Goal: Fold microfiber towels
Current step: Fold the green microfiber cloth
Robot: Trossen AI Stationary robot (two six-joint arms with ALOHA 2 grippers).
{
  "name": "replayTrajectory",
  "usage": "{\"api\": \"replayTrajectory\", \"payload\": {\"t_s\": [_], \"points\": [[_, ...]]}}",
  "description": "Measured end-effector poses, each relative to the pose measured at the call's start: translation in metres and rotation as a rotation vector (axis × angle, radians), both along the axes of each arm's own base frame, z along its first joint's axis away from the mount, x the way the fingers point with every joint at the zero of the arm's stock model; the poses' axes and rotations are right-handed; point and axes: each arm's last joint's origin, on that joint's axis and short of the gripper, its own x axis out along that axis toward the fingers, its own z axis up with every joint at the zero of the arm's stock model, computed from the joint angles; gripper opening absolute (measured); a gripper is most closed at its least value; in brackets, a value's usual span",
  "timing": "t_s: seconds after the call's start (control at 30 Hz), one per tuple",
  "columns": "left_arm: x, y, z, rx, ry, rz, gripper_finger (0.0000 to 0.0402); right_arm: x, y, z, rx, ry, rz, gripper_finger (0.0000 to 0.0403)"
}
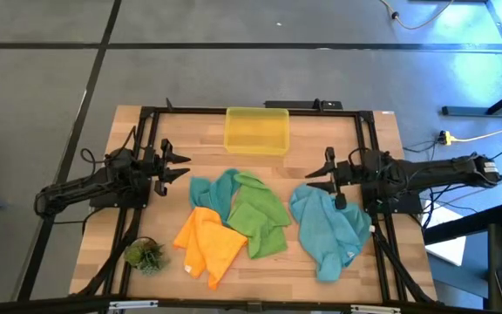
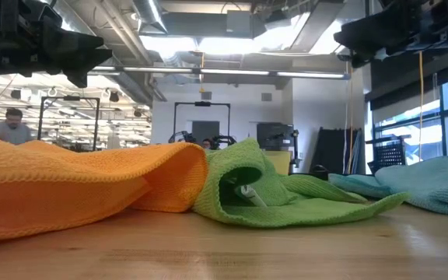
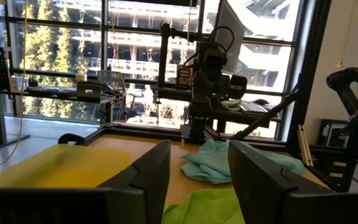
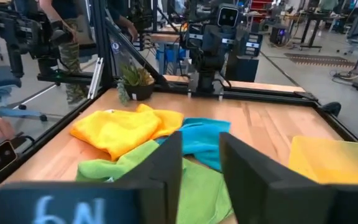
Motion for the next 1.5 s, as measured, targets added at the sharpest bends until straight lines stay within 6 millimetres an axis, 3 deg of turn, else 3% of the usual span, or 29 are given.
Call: {"api": "replayTrajectory", "payload": {"t_s": [0.17, 0.3, 0.53, 0.67, 0.8, 1.0, 1.07, 1.23, 1.5], "points": [[0.0, 0.0, 0.0, 0.0, 0.0, 0.0, 0.0153, 0.005, 0.001, -0.004, 0.026, 0.032, -0.042, 0.0171], [0.0, 0.0, 0.0, 0.0, 0.0, 0.0, 0.0153, 0.007, 0.0, -0.009, 0.071, 0.076, -0.071, 0.0191], [0.0, 0.0, 0.0, 0.0, 0.0, 0.0, 0.0153, 0.012, 0.002, -0.015, 0.127, 0.138, -0.069, 0.018], [0.0, 0.0, 0.0, 0.0, 0.0, 0.0, 0.0153, 0.026, 0.002, -0.024, 0.161, 0.339, -0.12, 0.0175], [0.0, 0.0, 0.0, 0.0, 0.001, 0.0, 0.0153, 0.044, 0.002, -0.03, 0.18, 0.401, -0.145, 0.0175], [0.0, 0.0, 0.0, 0.0, 0.0, 0.0, 0.0153, 0.06, 0.005, -0.061, 0.338, 0.597, -0.082, 0.0174], [0.0, 0.0, 0.0, 0.001, 0.0, 0.0, 0.0153, 0.062, 0.01, -0.071, 0.332, 0.654, -0.052, 0.0174], [0.0, 0.0, 0.0, 0.0, 0.0, 0.0, 0.0153, 0.067, 0.041, -0.083, 0.116, 0.655, 0.08, 0.0174], [0.0, 0.0, 0.0, 0.0, 0.0, 0.0, 0.0153, 0.065, 0.079, -0.107, -0.062, 0.687, 0.012, 0.0174]]}}
